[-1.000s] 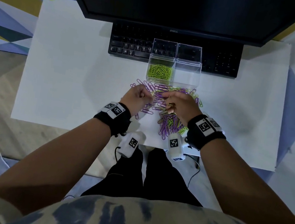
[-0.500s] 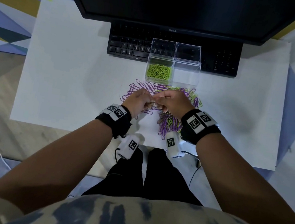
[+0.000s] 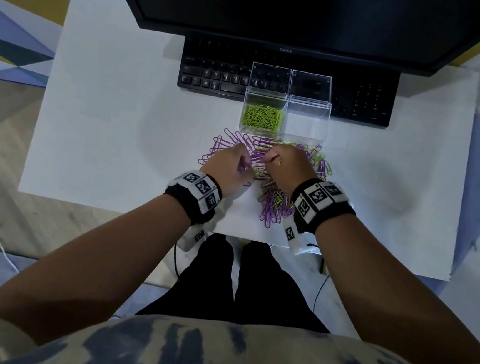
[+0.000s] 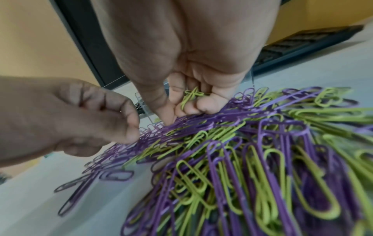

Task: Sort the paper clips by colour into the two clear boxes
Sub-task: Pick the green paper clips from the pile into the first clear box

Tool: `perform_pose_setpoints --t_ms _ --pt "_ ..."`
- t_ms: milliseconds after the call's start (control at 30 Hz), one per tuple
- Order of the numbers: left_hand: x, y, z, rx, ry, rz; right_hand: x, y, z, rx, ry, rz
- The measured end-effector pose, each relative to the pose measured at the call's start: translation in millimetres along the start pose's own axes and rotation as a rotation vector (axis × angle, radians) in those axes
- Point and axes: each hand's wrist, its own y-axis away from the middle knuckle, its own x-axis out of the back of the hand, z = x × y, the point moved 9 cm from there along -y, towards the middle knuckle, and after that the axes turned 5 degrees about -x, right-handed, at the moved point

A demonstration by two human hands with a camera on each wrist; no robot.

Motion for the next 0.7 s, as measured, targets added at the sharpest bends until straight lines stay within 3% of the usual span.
perform_pose_setpoints --t_ms 100,233,433,533,700 --pt "-19 -6 9 -0.074 -0.26 -0.103 8 2 8 -0.033 0.004 0.046" --pt "-25 -7 12 -0.047 -0.362 -0.097 3 8 8 0.026 0.036 -0.012" --pt "-20 -9 7 -0.02 -0.211 -0.094 1 9 12 0.073 0.137 -0.003" --pt "-12 -8 -3 0.014 -0.1 -0.033 7 6 16 0.049 0.112 0.038" --pt "5 -2 -6 0.008 0.073 0.045 1 9 2 0.136 0.078 0.038"
